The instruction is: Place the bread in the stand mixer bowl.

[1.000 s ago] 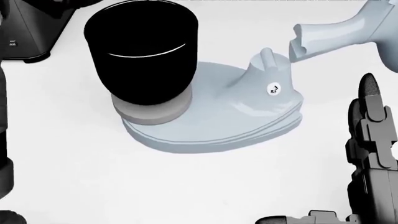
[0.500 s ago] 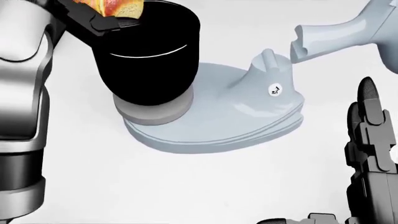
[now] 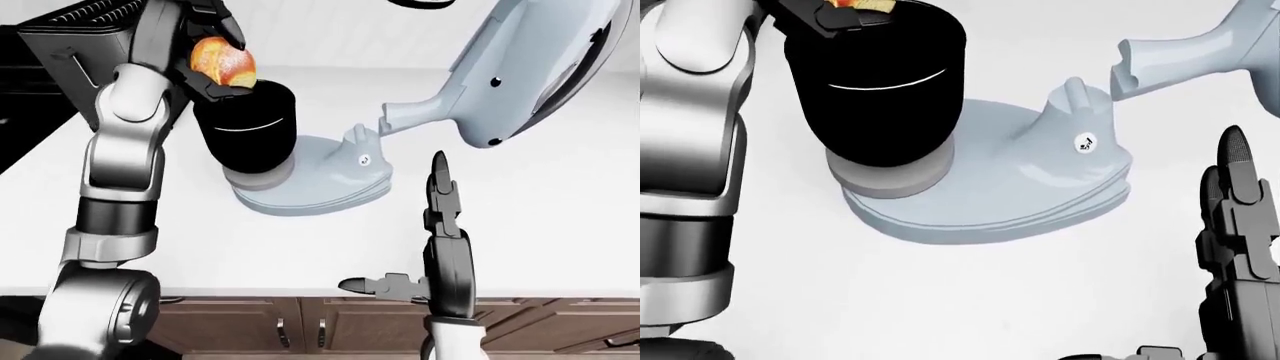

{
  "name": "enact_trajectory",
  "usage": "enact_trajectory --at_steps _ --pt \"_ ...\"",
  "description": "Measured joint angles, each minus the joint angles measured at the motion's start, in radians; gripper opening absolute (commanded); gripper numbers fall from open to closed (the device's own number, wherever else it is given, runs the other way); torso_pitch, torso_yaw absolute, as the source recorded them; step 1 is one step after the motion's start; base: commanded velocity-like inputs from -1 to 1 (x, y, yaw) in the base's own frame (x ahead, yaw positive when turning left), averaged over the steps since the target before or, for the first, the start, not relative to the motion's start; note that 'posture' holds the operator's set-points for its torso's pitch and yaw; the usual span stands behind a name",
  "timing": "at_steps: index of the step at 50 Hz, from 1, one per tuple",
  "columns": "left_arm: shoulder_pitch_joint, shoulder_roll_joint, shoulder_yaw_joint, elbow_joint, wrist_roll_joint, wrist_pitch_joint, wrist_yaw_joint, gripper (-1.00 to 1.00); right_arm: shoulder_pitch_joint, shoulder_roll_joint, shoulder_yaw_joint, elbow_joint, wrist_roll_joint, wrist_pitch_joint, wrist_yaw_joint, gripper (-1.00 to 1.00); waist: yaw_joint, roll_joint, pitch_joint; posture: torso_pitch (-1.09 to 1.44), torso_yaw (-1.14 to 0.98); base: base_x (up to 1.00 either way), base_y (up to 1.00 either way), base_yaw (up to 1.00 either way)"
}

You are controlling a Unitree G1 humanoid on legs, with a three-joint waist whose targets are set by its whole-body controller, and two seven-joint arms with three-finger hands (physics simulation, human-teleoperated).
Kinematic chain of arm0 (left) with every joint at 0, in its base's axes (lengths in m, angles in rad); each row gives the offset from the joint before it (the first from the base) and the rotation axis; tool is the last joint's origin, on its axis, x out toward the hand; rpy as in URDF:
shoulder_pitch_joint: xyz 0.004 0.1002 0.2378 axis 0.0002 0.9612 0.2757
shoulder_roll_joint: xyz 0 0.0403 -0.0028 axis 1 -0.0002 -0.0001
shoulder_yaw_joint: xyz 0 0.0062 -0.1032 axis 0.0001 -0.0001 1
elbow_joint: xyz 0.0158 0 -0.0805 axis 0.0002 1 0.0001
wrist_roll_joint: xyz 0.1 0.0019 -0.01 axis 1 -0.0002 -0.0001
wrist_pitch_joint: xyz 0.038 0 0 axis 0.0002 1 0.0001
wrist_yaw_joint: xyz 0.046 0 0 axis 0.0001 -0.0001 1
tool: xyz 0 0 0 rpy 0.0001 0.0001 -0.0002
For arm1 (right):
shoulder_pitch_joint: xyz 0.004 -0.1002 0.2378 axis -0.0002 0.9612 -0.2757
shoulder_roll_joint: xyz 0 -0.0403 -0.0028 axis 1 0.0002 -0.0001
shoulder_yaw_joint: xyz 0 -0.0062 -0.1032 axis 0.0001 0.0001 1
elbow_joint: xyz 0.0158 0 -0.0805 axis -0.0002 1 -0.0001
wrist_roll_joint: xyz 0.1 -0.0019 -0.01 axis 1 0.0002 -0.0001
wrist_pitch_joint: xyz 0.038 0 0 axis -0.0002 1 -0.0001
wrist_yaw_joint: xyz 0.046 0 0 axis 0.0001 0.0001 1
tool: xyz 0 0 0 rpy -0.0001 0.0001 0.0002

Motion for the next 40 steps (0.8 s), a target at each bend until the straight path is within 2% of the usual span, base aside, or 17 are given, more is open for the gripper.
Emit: enact_trajectory --at_steps 10,34,36,37,39,40 --pt "-0.027 -0.016 -0.012 0.053 0.010 -0.025 0.003 -1.00 -0.003 0.000 -0.004 -0.004 0.004 0.003 0.002 1.00 0.000 -0.001 0.000 0.00 0.00 0.00 0.00 0.00" --pt "-0.005 -0.028 -0.015 0.065 0.028 -0.038 -0.006 -1.00 0.004 0.001 0.000 0.009 0.005 -0.013 -0.003 1.00 -0.001 -0.001 -0.002 0.00 0.00 0.00 0.00 0.00" --pt "-0.008 -0.029 -0.014 0.064 0.029 -0.034 -0.007 -0.73 0.005 0.001 0.000 0.009 0.005 -0.015 -0.003 1.00 -0.001 -0.001 -0.001 0.00 0.00 0.00 0.00 0.00" --pt "-0.008 -0.029 -0.014 0.062 0.029 -0.031 -0.008 -0.68 0.006 0.002 0.001 0.008 0.005 -0.015 -0.003 1.00 -0.001 -0.001 -0.001 0.00 0.00 0.00 0.00 0.00" --pt "-0.010 -0.029 -0.014 0.060 0.030 -0.030 -0.008 -0.44 0.008 0.002 0.001 0.009 0.005 -0.016 -0.003 1.00 -0.001 -0.001 -0.001 0.00 0.00 0.00 0.00 0.00" --pt "-0.012 -0.028 -0.014 0.062 0.030 -0.031 -0.007 -0.25 0.008 0.002 0.001 0.009 0.005 -0.017 -0.003 1.00 -0.001 -0.001 -0.001 0.00 0.00 0.00 0.00 0.00"
